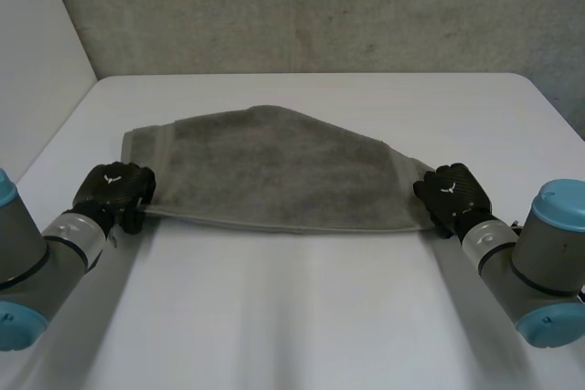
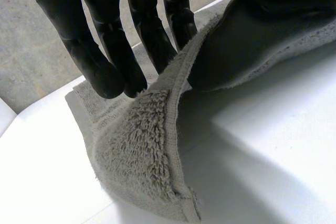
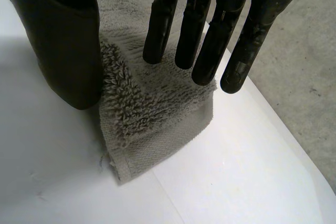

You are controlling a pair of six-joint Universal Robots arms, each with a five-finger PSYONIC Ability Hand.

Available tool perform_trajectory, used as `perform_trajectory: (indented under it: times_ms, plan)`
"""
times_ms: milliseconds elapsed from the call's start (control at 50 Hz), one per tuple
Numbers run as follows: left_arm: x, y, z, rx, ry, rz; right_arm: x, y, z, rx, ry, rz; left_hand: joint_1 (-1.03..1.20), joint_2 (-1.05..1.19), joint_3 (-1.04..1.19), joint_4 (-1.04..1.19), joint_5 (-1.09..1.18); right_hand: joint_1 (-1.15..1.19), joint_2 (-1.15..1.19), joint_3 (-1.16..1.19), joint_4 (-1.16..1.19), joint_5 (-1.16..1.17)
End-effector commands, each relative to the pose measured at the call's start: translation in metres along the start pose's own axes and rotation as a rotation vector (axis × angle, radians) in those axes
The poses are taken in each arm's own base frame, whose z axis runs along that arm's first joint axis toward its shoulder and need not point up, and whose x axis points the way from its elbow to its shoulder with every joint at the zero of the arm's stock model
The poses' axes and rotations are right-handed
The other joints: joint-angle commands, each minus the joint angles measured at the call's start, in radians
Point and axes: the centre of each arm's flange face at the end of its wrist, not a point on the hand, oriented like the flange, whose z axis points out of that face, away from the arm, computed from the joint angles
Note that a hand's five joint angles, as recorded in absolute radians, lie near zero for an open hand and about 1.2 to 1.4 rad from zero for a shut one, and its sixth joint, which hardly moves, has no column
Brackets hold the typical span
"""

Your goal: Fold the towel.

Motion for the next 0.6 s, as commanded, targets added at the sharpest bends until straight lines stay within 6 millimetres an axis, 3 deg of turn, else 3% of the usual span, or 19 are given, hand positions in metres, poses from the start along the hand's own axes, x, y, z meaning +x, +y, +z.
perform_trajectory:
  times_ms: [20,160,200,220,240,280,320,340,360,380,420,440,600]
  plan:
    - [0.000,0.000,0.000,-0.001,0.000,0.000,0.001,0.002,0.003,-0.005,0.009,-0.002,-0.004,-0.095,-0.136,-0.113,-0.231,0.018,0.024,0.012,0.014,0.018]
    - [0.000,0.000,0.000,0.001,0.000,0.000,0.005,0.001,0.006,0.009,0.029,-0.004,-0.004,-0.095,-0.136,-0.113,-0.231,0.144,0.151,0.138,0.141,0.144]
    - [-0.001,-0.001,0.001,0.002,-0.002,0.000,0.008,0.001,0.007,0.013,0.041,-0.003,-0.004,-0.095,-0.136,-0.113,-0.231,0.494,0.501,0.488,0.491,0.494]
    - [-0.001,-0.001,0.001,0.002,-0.002,0.000,0.008,0.001,0.007,0.013,0.041,-0.003,-0.004,-0.095,-0.136,-0.113,-0.231,0.496,0.503,0.490,0.493,0.496]
    - [-0.001,-0.001,0.001,0.002,-0.002,0.000,0.009,0.000,0.007,0.014,0.049,-0.001,-0.004,-0.095,-0.136,-0.113,-0.231,0.667,0.673,0.661,0.663,0.667]
    - [-0.002,-0.001,0.001,0.003,-0.004,0.000,0.013,-0.004,0.007,0.022,0.064,-0.003,-0.004,-0.095,-0.136,-0.113,-0.231,0.668,0.675,0.662,0.665,0.669]
    - [-0.003,-0.001,0.000,0.002,-0.007,0.001,0.028,-0.023,0.001,0.064,0.107,-0.009,-0.004,-0.095,-0.136,-0.113,-0.231,0.668,0.675,0.662,0.665,0.669]
    - [-0.004,-0.003,0.000,0.007,-0.012,0.003,0.028,-0.023,0.001,0.064,0.107,-0.009,-0.004,-0.095,-0.136,-0.113,-0.231,0.668,0.675,0.662,0.665,0.669]
    - [-0.005,-0.008,-0.002,0.022,-0.017,0.007,0.040,-0.040,-0.005,0.106,0.139,-0.002,-0.004,-0.095,-0.136,-0.113,-0.231,0.668,0.675,0.662,0.665,0.669]
    - [-0.005,-0.008,-0.002,0.023,-0.017,0.007,0.040,-0.041,-0.005,0.106,0.139,-0.002,-0.004,-0.095,-0.136,-0.113,-0.231,0.668,0.675,0.662,0.665,0.669]
    - [-0.005,-0.021,-0.008,0.061,-0.021,0.018,0.055,-0.066,-0.017,0.174,0.171,0.039,-0.004,-0.095,-0.136,-0.113,-0.231,0.668,0.675,0.662,0.665,0.669]
    - [-0.005,-0.021,-0.008,0.061,-0.021,0.018,0.055,-0.066,-0.017,0.174,0.172,0.039,-0.004,-0.095,-0.136,-0.113,-0.231,0.668,0.675,0.662,0.665,0.669]
    - [-0.013,-0.093,-0.043,0.274,-0.074,0.072,0.084,-0.132,-0.066,0.219,0.111,0.097,-0.004,-0.095,-0.136,-0.113,-0.231,0.668,0.675,0.662,0.665,0.669]
